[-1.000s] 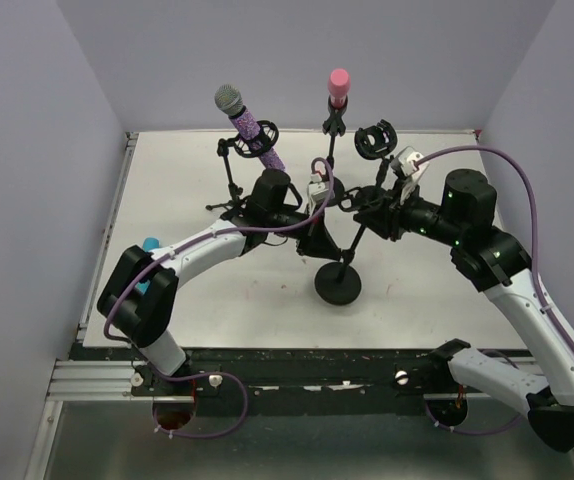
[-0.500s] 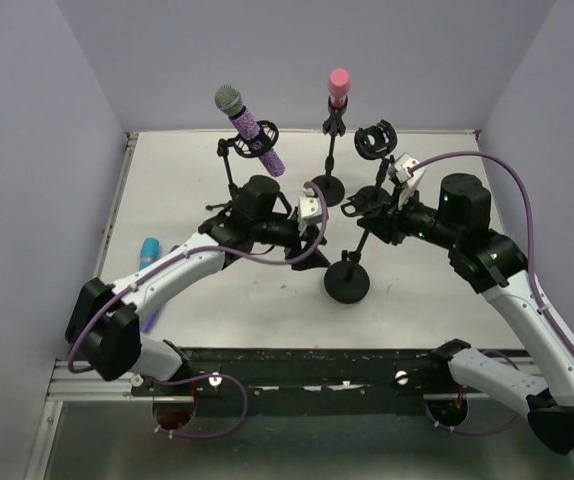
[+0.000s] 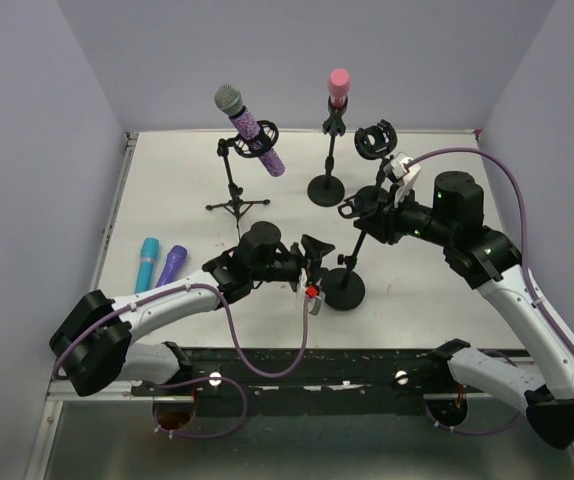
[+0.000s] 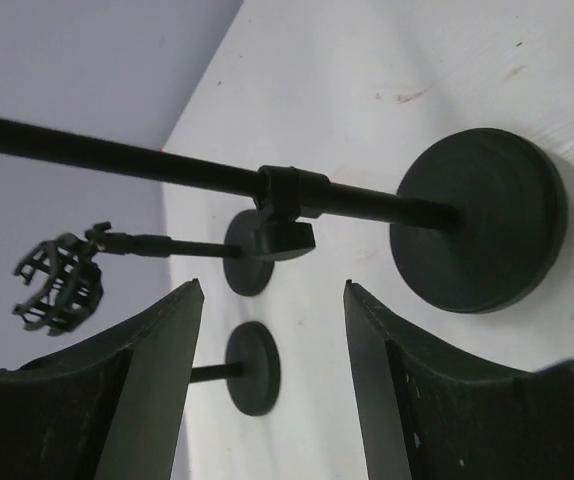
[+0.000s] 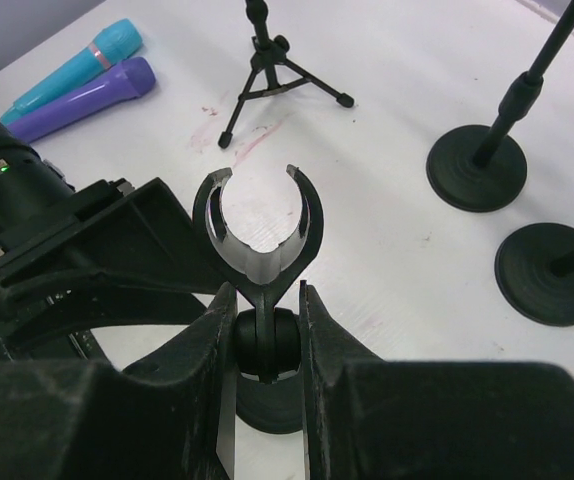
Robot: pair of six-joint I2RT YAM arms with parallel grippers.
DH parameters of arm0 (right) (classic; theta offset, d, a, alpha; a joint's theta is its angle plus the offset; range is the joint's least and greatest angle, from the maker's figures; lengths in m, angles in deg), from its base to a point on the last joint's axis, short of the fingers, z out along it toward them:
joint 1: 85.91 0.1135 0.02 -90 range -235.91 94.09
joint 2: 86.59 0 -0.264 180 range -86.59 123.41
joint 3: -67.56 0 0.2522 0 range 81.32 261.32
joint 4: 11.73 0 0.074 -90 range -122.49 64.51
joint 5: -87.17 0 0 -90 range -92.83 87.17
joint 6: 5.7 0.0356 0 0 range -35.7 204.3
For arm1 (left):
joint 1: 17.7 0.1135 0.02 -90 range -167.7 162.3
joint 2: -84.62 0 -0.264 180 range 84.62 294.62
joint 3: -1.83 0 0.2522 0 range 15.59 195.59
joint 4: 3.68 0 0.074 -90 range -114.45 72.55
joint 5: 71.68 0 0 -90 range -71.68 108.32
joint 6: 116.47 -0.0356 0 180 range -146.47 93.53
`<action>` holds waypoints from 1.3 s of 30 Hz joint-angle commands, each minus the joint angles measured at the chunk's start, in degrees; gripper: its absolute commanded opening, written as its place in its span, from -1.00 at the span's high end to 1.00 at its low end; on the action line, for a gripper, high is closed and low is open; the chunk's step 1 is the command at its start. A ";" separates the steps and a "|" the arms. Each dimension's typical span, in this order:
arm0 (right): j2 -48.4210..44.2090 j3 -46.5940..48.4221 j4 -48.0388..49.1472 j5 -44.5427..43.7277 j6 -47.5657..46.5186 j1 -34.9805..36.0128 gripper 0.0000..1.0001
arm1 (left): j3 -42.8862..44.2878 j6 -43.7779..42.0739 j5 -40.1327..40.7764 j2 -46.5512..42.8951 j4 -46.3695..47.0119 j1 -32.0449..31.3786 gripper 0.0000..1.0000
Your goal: Remove the microphone from the stand
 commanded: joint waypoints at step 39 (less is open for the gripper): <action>1.94 0.15 4.00 2.11 2.81 -0.09 0.99 | 4.08 -27.15 1.27 12.30 -6.35 -1.59 0.13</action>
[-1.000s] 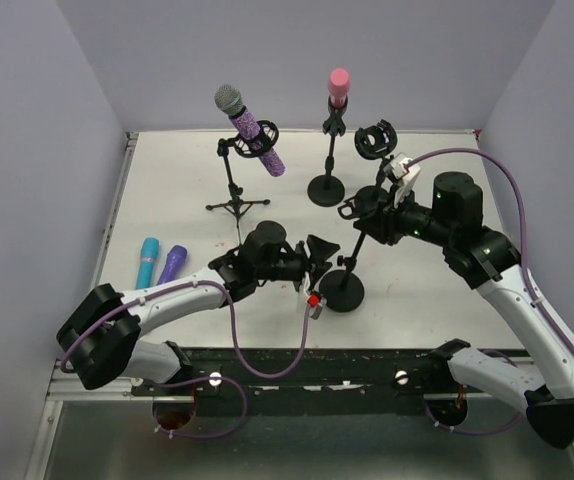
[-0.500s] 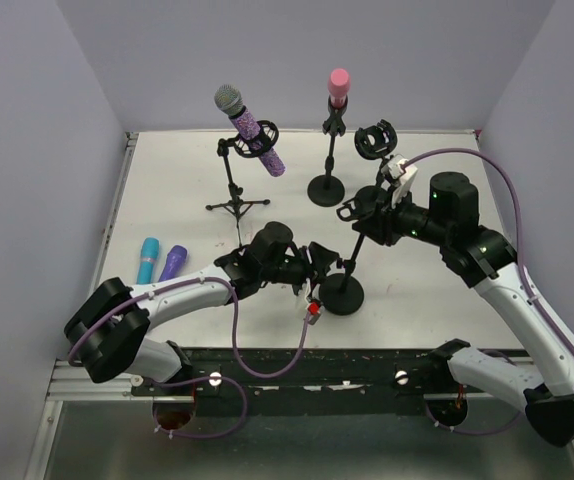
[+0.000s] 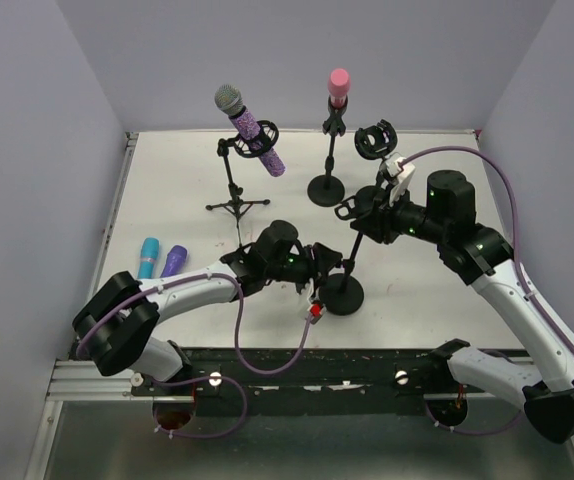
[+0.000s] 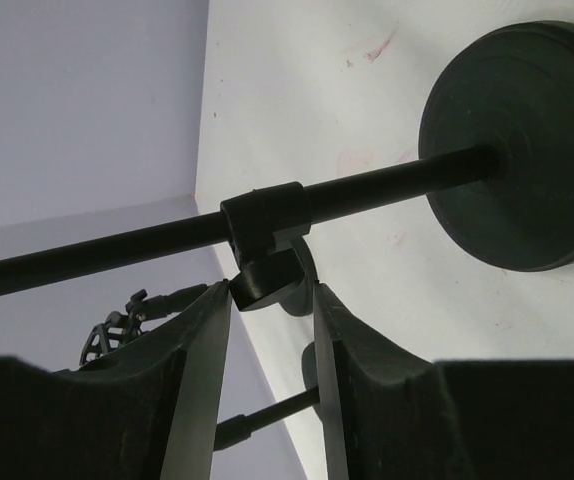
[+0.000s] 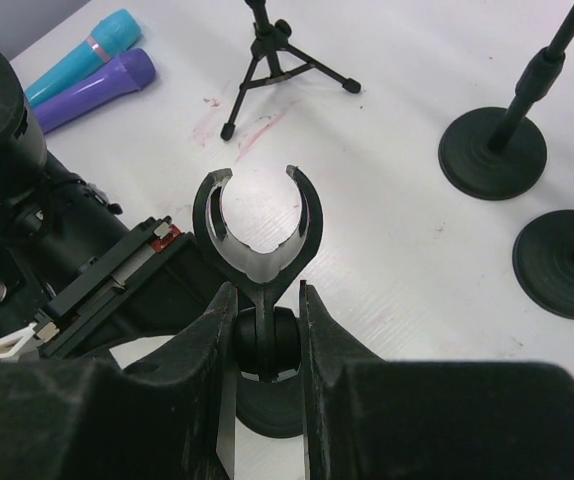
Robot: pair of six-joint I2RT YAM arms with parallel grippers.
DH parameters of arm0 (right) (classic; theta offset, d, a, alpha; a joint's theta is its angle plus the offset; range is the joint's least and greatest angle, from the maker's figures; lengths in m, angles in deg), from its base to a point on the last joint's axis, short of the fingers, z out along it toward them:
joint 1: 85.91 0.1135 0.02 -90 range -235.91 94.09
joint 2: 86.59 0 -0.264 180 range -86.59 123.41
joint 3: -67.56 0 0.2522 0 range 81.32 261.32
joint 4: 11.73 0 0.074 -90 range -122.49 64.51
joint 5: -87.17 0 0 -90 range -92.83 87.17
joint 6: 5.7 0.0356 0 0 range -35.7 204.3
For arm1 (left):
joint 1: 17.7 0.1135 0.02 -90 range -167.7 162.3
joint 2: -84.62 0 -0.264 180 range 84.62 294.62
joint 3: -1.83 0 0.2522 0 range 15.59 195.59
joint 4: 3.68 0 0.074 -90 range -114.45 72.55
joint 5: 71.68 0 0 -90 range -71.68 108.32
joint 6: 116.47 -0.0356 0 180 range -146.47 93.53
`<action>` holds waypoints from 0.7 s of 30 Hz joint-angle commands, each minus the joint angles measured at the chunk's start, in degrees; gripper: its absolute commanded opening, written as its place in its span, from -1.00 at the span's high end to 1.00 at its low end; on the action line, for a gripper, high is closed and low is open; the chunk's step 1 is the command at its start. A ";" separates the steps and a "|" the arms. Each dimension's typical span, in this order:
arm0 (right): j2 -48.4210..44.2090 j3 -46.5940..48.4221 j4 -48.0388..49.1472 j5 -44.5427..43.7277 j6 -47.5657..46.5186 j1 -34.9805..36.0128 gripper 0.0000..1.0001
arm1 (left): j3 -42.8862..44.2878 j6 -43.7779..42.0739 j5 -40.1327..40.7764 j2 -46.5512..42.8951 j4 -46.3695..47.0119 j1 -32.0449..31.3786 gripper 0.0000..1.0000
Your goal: Remove the microphone from the stand
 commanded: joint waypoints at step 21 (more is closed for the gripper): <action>0.30 0.76 2.16 2.03 1.34 -0.09 0.99 | 4.65 30.14 -2.05 7.42 -11.77 -1.33 0.96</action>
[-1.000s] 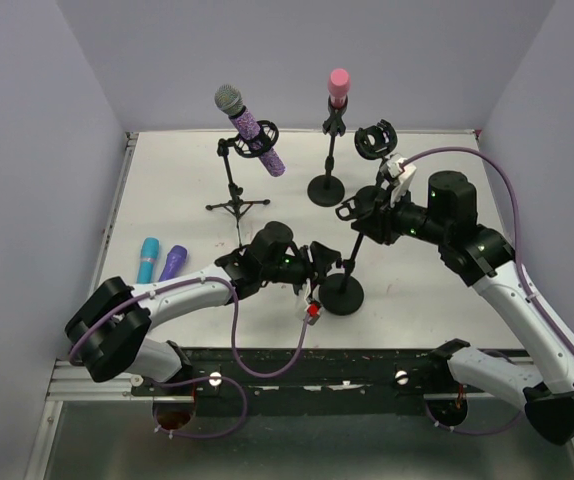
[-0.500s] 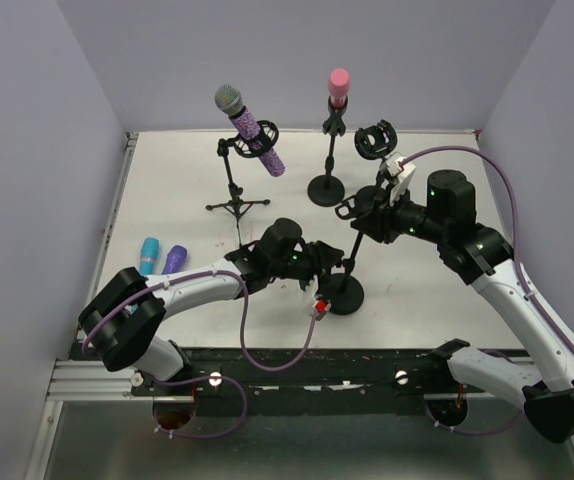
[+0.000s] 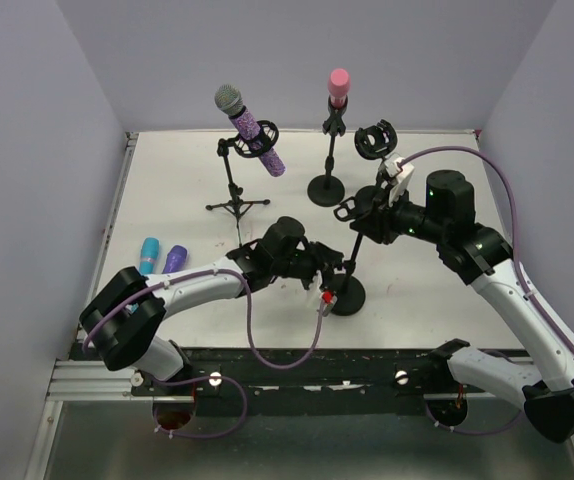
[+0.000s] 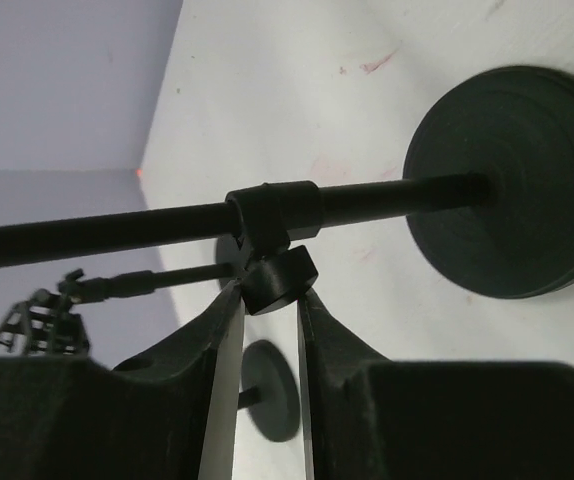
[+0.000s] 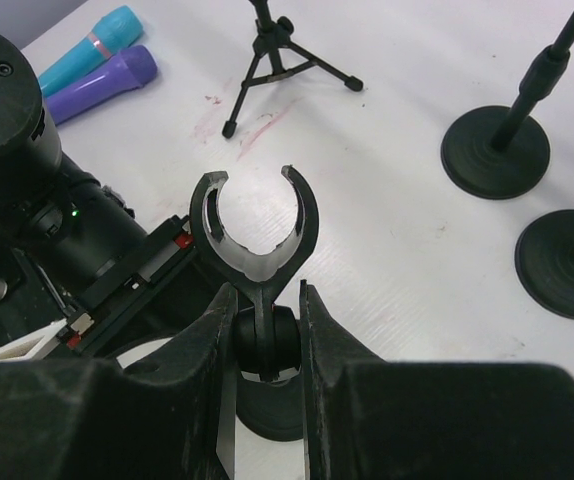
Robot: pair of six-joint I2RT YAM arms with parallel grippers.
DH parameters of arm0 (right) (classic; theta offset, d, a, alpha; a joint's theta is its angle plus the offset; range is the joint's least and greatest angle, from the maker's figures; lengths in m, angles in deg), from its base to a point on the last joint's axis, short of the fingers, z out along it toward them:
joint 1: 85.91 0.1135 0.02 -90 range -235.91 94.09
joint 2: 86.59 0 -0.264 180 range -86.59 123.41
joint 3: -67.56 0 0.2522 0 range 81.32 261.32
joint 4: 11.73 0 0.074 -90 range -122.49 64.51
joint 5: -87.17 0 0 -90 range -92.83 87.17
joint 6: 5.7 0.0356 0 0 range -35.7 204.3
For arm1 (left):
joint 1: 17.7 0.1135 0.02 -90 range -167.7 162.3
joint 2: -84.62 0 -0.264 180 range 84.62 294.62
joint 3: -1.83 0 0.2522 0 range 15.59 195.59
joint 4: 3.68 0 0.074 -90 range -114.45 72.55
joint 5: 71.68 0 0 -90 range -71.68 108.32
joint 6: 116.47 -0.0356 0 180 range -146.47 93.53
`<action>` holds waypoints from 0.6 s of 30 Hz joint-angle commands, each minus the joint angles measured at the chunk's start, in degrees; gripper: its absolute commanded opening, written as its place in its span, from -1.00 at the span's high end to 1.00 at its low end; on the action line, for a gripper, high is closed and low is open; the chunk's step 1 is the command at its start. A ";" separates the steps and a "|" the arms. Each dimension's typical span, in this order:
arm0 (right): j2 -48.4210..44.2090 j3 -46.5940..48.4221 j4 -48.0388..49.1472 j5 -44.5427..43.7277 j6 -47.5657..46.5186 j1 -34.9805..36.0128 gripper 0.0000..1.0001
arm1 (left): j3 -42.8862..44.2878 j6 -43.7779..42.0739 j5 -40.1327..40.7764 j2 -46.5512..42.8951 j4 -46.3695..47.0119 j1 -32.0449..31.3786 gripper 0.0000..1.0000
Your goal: Remove the microphone from the stand
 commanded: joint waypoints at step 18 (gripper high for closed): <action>1.38 1.82 2.11 1.32 1.32 -0.15 0.99 | -6.37 49.08 5.83 -6.16 7.46 0.32 -0.33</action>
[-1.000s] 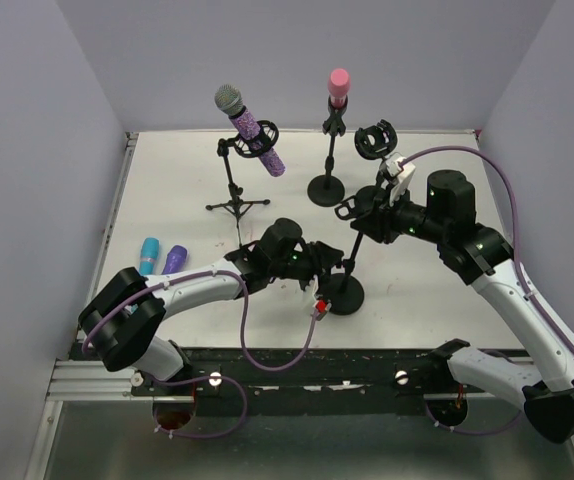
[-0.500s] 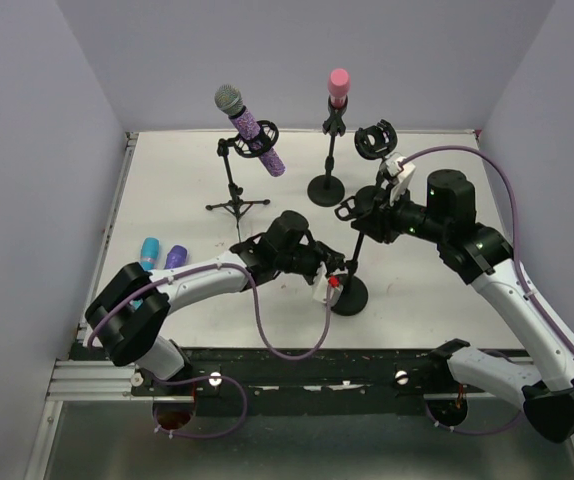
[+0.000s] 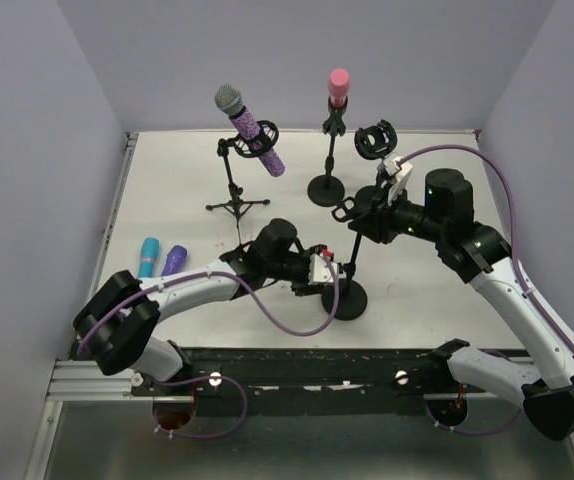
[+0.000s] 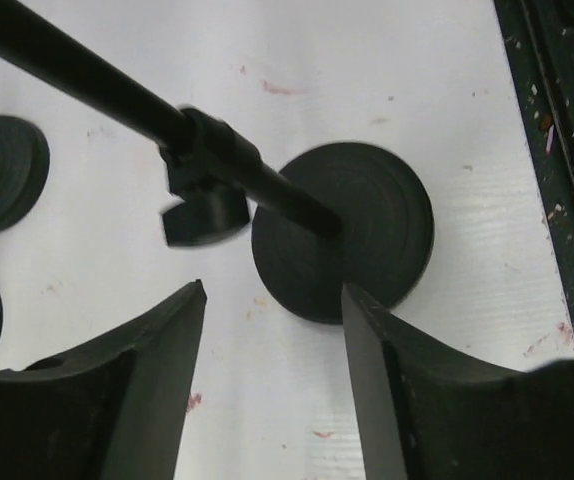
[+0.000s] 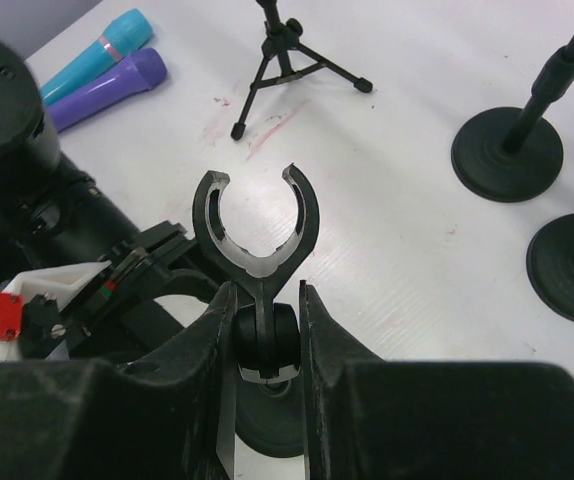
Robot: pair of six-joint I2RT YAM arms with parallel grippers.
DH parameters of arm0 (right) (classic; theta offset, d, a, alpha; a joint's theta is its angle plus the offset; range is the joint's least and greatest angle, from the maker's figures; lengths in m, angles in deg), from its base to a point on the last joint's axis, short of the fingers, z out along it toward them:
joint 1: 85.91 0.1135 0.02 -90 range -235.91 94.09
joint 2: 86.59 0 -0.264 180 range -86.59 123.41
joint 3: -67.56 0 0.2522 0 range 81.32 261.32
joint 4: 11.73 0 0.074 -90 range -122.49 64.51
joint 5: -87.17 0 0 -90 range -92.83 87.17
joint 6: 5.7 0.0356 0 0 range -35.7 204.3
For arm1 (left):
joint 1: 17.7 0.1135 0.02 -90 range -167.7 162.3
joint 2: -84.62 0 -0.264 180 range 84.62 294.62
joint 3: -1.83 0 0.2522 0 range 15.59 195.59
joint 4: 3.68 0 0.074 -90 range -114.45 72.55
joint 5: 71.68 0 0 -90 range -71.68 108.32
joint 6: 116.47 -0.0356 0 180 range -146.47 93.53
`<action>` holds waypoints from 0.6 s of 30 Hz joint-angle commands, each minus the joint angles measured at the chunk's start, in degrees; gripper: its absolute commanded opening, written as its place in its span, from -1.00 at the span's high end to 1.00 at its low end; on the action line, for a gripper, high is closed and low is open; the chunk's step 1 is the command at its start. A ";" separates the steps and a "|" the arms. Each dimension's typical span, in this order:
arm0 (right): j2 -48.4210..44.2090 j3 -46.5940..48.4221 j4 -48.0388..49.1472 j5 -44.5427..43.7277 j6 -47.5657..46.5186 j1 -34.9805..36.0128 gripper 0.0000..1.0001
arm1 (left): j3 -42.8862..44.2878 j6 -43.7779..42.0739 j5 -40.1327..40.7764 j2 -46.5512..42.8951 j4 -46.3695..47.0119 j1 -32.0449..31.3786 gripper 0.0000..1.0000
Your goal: Remove the microphone from the stand
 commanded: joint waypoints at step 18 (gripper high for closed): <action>1.12 0.67 3.74 1.15 3.17 0.02 0.99 | -9.58 -45.25 8.58 -6.51 12.31 -2.95 -0.06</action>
